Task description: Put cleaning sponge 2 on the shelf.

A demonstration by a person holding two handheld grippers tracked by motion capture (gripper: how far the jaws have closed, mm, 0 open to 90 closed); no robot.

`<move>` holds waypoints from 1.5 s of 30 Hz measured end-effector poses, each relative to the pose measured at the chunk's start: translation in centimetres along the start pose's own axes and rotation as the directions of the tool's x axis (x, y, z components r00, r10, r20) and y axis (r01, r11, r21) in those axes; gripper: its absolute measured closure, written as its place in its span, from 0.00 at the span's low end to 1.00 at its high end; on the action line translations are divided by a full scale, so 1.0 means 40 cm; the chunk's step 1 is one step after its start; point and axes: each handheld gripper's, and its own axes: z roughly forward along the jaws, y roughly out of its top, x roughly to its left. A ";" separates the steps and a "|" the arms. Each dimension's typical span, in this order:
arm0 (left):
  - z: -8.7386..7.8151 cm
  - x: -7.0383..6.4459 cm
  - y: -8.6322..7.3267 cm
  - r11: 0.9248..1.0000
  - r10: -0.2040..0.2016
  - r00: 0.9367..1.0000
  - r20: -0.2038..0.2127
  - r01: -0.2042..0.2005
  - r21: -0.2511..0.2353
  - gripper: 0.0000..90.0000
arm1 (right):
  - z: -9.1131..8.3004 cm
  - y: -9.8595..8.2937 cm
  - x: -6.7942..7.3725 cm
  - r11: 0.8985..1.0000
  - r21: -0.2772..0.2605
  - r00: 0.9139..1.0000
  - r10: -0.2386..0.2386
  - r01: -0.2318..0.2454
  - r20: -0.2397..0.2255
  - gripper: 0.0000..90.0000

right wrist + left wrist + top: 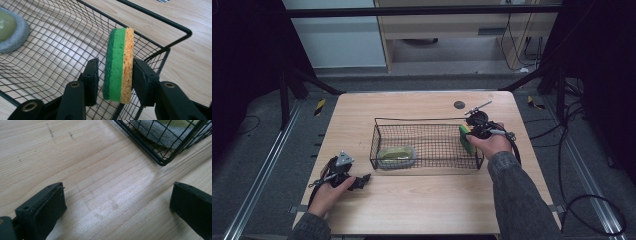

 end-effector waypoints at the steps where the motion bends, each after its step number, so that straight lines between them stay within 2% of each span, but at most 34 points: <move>1: 0.000 0.000 0.000 1.000 0.000 1.000 0.000 0.000 0.000 0.00 | 0.000 0.001 0.003 1.000 -0.001 1.000 0.000 0.000 -0.004 0.64; 13: 0.000 0.000 0.000 1.000 0.000 1.000 0.001 0.000 0.000 0.00 | 0.015 0.014 0.052 0.999 0.016 0.999 -0.032 0.033 -0.038 0.65; 27: 0.000 0.001 0.000 1.000 0.005 1.000 0.001 -0.005 0.004 0.00 | 0.027 0.020 0.085 0.998 0.026 0.996 -0.049 0.051 -0.069 0.62; 41: 0.000 0.001 0.000 1.000 0.005 1.000 0.001 -0.005 0.004 0.00 | 0.012 0.015 0.085 0.999 0.002 0.996 -0.054 0.054 -0.074 0.57; 45: 0.000 0.001 0.000 1.000 0.005 1.000 0.001 -0.005 0.004 0.00 | 0.006 0.009 0.082 0.999 -0.010 0.996 -0.033 0.032 -0.078 0.55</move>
